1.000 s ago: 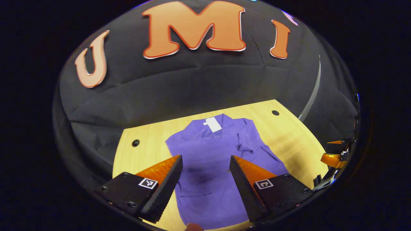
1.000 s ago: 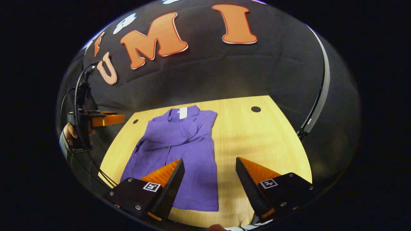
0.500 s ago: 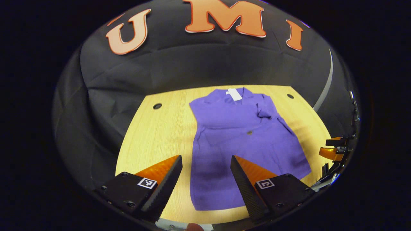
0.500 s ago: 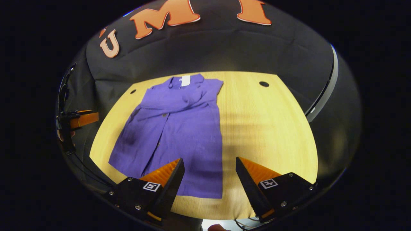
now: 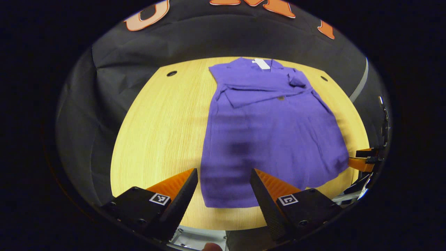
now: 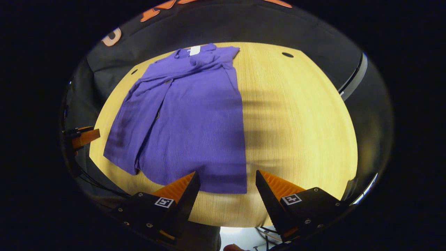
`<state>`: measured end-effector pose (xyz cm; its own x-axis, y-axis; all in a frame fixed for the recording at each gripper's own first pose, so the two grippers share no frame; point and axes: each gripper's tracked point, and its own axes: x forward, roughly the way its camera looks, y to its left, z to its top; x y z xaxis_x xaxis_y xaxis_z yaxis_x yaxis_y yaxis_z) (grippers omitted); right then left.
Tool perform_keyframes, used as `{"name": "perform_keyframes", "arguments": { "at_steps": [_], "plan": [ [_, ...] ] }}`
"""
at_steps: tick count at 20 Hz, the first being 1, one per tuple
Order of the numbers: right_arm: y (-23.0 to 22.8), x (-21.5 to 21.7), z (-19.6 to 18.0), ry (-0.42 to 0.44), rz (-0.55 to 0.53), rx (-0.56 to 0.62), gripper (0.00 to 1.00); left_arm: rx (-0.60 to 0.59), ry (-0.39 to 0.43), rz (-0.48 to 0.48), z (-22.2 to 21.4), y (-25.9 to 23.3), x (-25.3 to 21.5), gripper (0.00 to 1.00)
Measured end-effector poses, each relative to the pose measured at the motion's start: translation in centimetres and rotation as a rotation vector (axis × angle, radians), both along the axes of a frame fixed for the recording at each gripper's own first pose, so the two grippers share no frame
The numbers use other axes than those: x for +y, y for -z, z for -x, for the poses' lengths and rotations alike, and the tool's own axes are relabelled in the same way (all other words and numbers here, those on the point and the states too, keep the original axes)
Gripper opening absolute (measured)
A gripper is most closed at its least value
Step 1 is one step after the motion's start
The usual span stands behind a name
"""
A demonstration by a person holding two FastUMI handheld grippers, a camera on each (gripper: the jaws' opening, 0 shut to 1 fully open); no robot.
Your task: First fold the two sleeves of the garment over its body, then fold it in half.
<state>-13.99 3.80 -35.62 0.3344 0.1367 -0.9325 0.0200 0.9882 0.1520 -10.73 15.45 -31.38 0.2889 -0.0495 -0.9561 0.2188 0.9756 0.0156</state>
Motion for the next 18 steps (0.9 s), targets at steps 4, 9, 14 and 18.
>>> {"name": "perform_keyframes", "arguments": {
  "at_steps": [4,9,14,18],
  "plan": [
    [1.7,0.0,0.8,-0.001,0.019,0.055,0.97,0.101,-0.042,-0.011,2.0,3.9,1.3,0.97],
    [2.1,0.5,1.3,-0.021,0.027,0.097,0.97,0.193,-0.073,-0.020,2.9,6.8,1.4,0.97],
    [2.5,0.8,1.8,-0.021,0.028,0.133,0.86,0.259,-0.120,0.010,4.0,7.9,1.9,0.96],
    [2.7,1.3,1.5,0.002,0.015,0.155,0.53,0.297,-0.100,0.004,4.0,7.9,2.4,0.89]
  ]
}}
